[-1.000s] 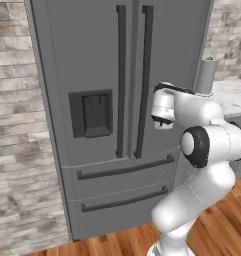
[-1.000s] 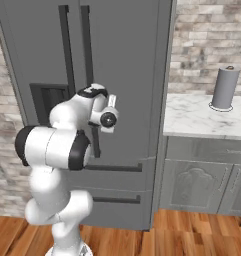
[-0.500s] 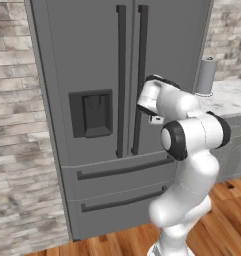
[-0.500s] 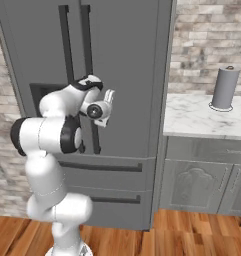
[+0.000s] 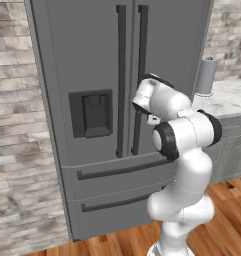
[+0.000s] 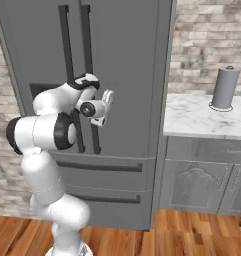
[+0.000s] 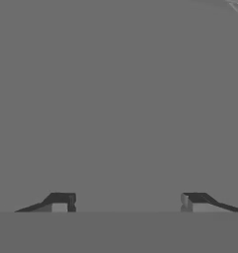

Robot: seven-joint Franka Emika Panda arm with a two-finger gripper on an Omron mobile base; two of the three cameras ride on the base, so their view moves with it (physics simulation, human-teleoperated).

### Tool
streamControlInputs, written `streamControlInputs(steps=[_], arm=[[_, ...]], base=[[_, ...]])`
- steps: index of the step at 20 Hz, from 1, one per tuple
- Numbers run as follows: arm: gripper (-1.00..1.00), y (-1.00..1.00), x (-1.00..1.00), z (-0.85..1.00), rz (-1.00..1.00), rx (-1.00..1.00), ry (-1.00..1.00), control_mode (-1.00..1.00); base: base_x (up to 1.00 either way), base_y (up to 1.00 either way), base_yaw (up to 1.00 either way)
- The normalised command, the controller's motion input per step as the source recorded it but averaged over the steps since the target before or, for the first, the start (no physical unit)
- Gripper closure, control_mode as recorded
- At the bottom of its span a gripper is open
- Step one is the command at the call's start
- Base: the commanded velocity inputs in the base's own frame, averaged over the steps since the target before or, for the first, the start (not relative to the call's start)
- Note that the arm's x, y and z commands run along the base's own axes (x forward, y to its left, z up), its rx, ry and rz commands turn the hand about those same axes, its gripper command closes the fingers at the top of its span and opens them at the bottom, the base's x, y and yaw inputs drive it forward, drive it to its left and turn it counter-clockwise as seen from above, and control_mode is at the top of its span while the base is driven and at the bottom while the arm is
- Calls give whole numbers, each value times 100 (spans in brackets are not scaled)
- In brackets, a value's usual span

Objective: Place the avocado in the correct fridge rack based on whether it is a fruit or vegetable. Finally, close the fridge door.

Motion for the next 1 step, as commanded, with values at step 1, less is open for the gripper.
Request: streamControlInputs(steps=[1], arm=[[-100,0,1,0,-6,0,0,-100]], base=[[0,0,0]])
